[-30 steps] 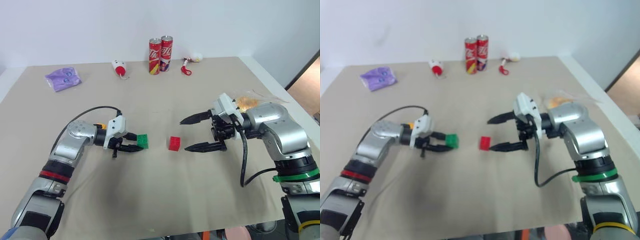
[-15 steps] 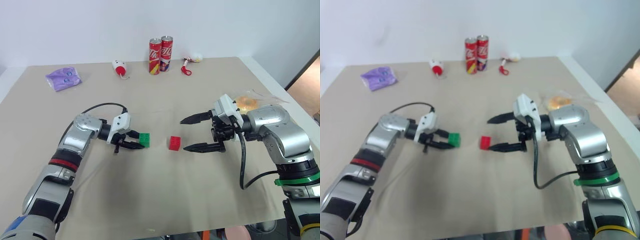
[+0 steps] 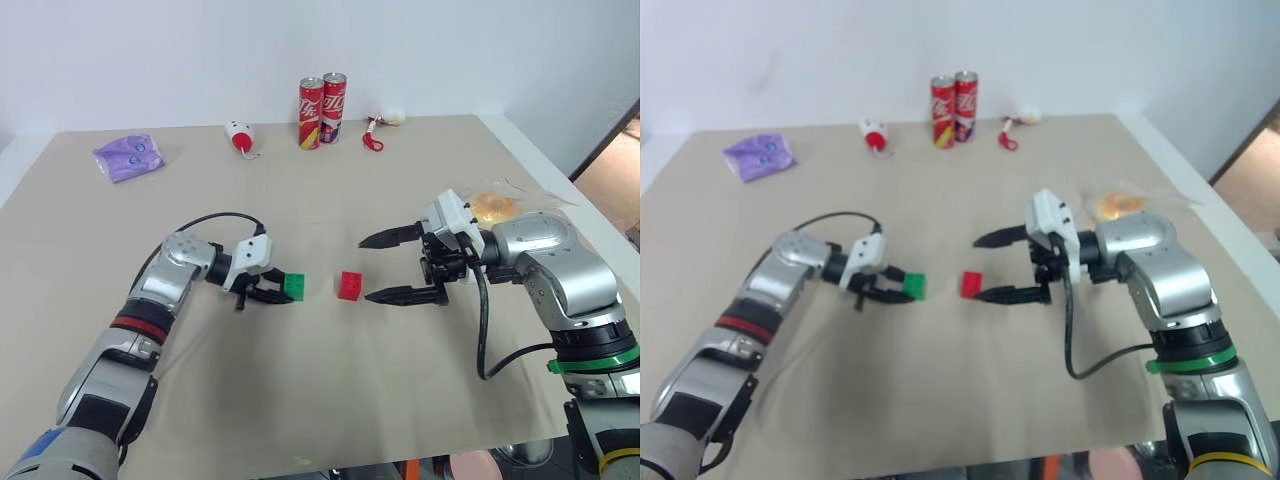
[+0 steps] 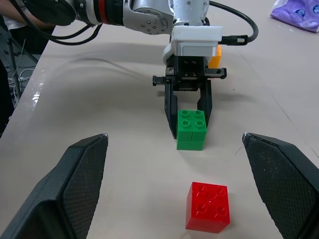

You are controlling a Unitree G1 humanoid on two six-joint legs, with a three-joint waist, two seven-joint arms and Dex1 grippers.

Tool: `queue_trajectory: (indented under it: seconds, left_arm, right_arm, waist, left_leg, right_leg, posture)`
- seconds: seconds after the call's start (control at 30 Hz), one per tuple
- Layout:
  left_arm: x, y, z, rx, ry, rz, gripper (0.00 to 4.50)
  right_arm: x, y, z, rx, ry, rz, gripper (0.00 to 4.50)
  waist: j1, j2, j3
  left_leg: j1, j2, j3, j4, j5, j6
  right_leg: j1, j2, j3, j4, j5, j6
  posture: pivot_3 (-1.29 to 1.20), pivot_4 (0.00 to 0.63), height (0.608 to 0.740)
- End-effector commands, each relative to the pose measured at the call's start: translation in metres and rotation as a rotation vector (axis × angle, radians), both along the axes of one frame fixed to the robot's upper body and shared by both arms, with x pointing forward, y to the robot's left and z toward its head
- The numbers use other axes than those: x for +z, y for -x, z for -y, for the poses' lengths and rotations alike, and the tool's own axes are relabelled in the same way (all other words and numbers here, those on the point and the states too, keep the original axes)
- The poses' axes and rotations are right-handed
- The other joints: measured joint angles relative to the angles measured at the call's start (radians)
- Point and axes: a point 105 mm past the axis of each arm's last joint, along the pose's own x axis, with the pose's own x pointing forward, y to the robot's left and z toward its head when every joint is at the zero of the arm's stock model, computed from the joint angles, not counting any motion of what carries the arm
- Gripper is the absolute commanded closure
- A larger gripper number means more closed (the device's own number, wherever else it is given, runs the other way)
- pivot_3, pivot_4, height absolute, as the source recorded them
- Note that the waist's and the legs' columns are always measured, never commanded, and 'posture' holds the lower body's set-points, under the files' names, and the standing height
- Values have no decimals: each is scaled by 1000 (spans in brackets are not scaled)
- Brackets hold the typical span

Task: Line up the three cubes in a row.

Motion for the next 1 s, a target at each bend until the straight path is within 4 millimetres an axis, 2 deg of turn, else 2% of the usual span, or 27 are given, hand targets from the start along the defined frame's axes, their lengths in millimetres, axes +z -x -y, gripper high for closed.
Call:
queue_trajectory:
  seconds: [0.03, 0.57, 0.73, 1.0]
  left_arm:
    - [0, -4, 2, 7, -15, 21, 3205]
    - [-3, -6, 7, 24, -12, 1, 3205]
    - [-4, -4, 7, 19, -12, -2, 3205]
    - [-1, -7, 8, 32, 1, 4, 3205]
  right_arm:
    - [12, 4, -3, 27, -21, 52, 0]
    - [11, 2, -2, 25, -17, 48, 0]
    - [0, -4, 9, -17, 19, 27, 0]
    - [-5, -20, 28, -102, 30, 6, 0]
  waist:
    - [1, 0, 0]
    - [3, 0, 0]
    - [3, 0, 0]
    - [3, 0, 0]
  left_leg:
    - [0, 0, 0, 0, 0, 0]
    - [1, -1, 0, 3, 0, 0]
    - [1, -1, 0, 3, 0, 0]
    - [1, -2, 0, 3, 0, 0]
  right_leg:
    - [0, 0, 0, 0, 0, 0]
    - [2, -1, 0, 0, 2, 3]
    - [2, -1, 0, 0, 2, 3]
    - [3, -1, 1, 0, 2, 3]
  posture:
    - [0, 150, 740]
    - [0, 150, 740]
    - [0, 150, 740]
    - [0, 150, 740]
